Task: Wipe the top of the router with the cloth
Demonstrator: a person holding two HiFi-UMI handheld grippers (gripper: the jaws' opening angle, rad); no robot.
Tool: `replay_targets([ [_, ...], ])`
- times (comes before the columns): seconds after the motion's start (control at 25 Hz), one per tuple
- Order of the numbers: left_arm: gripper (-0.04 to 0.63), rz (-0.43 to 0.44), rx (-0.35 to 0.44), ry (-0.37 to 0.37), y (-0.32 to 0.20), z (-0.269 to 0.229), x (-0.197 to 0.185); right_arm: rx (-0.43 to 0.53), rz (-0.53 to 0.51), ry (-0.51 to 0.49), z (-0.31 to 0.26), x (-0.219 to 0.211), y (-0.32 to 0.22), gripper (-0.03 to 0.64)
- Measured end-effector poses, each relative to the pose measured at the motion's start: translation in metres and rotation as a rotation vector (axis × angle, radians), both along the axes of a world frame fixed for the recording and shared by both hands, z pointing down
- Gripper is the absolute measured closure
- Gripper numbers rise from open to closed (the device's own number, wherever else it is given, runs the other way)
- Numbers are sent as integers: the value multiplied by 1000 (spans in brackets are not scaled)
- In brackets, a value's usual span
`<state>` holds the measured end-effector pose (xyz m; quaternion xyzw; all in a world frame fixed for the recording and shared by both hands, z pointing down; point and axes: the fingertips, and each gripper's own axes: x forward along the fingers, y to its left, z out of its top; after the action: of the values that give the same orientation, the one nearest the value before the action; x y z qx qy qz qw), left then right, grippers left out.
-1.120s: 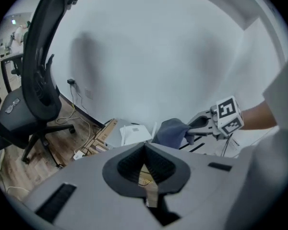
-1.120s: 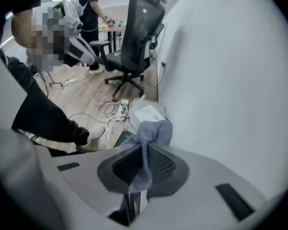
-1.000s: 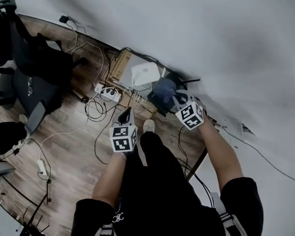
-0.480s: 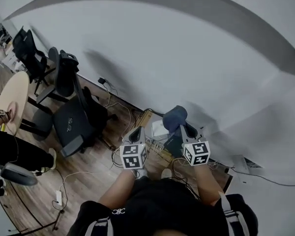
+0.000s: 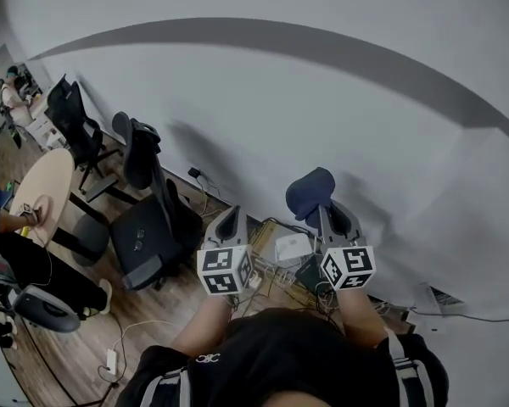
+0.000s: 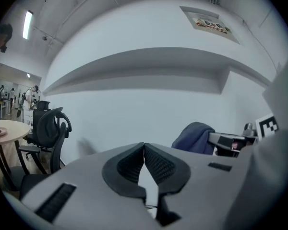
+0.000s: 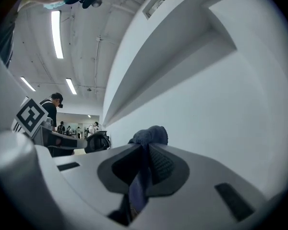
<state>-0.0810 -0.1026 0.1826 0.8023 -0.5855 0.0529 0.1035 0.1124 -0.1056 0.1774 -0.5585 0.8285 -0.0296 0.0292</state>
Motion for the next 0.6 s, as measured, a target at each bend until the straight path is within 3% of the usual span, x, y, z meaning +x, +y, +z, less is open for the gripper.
replay_targets([
  [0.28,592,35,-8,-17,4,2,17,-25,-16,-21,6,-4,12,595],
  [0.6,592,74,-34,-43,20,11,33,-52,32,-15,10,6,25,595],
])
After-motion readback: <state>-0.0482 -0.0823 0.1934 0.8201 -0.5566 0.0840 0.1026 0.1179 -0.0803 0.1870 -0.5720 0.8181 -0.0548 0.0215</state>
